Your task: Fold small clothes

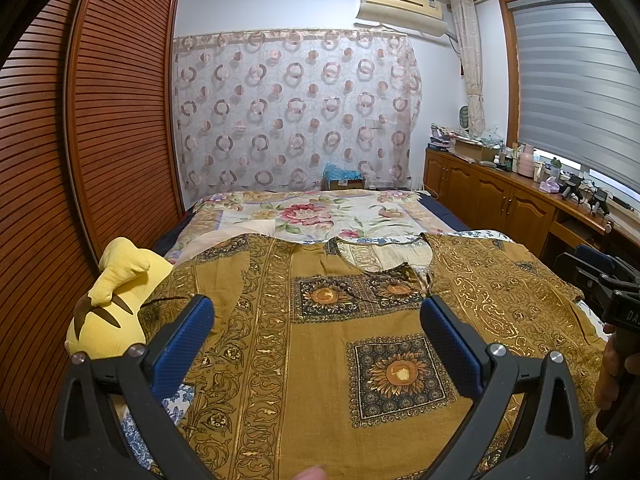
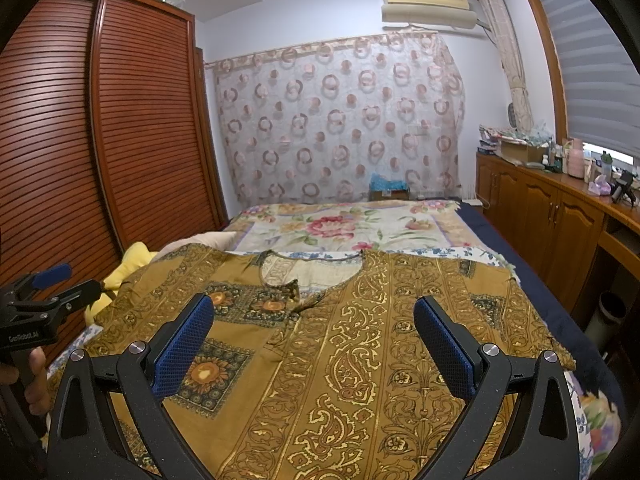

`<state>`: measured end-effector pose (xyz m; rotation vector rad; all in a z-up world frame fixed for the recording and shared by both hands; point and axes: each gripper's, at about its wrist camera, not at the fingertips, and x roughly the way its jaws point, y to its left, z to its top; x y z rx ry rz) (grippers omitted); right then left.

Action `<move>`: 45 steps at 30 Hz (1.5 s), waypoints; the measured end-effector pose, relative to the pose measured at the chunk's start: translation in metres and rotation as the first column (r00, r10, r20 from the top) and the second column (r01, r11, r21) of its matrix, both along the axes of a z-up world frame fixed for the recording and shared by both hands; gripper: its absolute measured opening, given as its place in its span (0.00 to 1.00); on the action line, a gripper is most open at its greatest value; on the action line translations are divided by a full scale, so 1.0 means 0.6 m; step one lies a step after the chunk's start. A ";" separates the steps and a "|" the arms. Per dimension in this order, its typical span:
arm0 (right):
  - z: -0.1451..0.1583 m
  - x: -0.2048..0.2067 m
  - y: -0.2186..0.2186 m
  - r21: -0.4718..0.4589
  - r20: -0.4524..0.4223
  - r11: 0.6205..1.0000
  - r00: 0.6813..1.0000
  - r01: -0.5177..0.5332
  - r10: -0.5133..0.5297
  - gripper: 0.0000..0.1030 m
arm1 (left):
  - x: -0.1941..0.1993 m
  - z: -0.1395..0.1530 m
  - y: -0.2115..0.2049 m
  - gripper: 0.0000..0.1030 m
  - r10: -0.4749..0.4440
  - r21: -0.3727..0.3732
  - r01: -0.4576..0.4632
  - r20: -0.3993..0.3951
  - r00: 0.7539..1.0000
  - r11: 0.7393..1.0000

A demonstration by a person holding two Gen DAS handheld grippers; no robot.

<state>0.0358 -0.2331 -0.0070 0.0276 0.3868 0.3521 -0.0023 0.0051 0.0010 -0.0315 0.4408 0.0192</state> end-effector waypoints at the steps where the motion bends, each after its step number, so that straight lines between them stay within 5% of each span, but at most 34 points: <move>1: 0.000 0.000 0.000 0.000 0.000 1.000 1.000 -0.001 0.001 0.99 | 0.000 0.000 0.000 1.00 0.000 0.000 0.000 0.000 1.000 1.000; 34: -0.003 -0.003 -0.008 0.001 0.002 1.000 1.000 -0.002 0.002 0.99 | -0.002 0.004 -0.008 1.00 -0.001 0.001 0.001 0.005 1.000 1.000; 45: -0.011 0.002 0.031 -0.032 -0.024 0.997 0.997 -0.073 0.072 0.99 | 0.009 -0.022 0.039 1.00 0.031 0.013 -0.030 -0.072 0.997 0.999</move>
